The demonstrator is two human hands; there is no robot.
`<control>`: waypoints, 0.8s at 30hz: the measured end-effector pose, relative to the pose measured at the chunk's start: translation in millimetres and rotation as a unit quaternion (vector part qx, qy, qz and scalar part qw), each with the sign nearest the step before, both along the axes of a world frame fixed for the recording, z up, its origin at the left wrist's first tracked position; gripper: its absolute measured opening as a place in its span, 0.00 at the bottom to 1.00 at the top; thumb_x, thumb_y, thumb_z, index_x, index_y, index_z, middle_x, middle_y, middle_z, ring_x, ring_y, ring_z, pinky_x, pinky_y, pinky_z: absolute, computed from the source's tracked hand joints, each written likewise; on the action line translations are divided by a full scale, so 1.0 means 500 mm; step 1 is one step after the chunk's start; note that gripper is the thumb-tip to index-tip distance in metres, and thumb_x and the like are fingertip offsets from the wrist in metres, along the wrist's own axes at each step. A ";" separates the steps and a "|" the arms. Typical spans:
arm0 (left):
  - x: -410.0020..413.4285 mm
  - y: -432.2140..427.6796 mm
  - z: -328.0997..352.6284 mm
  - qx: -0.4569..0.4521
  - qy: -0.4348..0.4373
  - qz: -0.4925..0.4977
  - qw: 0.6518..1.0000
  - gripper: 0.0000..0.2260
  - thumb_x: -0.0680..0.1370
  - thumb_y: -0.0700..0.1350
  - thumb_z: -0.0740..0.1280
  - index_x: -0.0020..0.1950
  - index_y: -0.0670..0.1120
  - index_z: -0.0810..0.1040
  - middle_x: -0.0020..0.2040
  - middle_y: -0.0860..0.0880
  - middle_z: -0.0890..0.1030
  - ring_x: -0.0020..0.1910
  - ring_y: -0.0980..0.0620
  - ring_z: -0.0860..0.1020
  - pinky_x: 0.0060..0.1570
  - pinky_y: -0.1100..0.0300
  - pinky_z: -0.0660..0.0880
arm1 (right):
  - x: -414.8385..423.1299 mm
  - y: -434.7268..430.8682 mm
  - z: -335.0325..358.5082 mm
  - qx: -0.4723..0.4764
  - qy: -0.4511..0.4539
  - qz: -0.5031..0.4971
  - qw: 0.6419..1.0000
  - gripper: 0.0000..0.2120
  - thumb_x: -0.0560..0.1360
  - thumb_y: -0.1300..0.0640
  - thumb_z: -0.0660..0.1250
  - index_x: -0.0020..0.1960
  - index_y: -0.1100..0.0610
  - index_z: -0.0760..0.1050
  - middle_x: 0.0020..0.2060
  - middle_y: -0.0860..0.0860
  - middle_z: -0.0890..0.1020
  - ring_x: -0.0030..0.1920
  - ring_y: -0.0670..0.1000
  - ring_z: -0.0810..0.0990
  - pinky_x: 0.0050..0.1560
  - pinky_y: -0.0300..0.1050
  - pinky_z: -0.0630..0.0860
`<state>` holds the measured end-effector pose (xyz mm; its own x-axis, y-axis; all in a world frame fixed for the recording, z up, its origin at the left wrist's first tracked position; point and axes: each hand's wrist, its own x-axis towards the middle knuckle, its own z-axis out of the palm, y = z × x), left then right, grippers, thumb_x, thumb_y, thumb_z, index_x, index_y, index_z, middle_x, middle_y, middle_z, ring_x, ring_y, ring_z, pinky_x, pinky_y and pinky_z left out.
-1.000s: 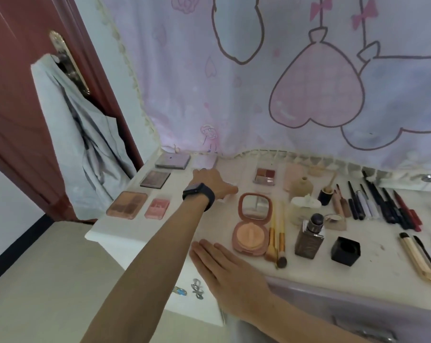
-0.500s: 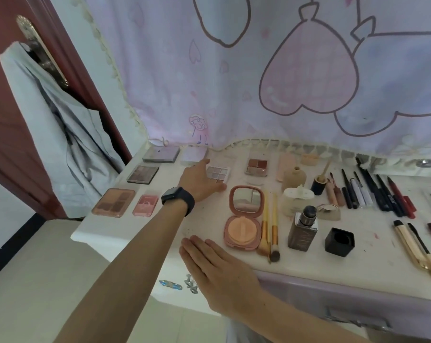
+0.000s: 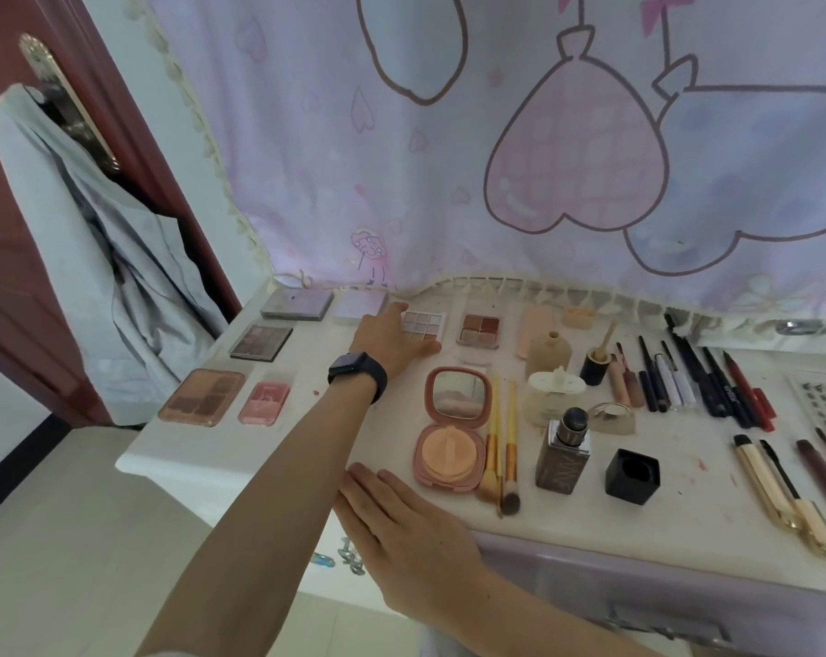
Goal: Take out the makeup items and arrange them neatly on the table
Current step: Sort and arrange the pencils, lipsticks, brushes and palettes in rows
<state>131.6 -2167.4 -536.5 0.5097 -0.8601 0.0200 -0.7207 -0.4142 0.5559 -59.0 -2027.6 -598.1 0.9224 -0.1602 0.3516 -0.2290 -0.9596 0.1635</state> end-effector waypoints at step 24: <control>0.079 0.076 0.039 0.071 -0.219 -0.002 0.973 0.16 0.79 0.59 0.61 0.54 0.48 0.79 0.57 0.47 0.80 0.57 0.42 0.76 0.54 0.51 0.74 | 0.007 0.001 -0.010 0.008 -0.009 0.001 1.000 0.28 0.78 0.59 0.50 0.76 0.62 0.68 0.74 0.58 0.71 0.74 0.57 0.71 0.74 0.51 0.68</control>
<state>171.0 -2129.5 -516.9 0.4762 -0.8718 0.1153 -0.8771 -0.4615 0.1331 -55.7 -2027.0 -602.9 0.9161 -0.1636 0.3661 -0.2297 -0.9625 0.1445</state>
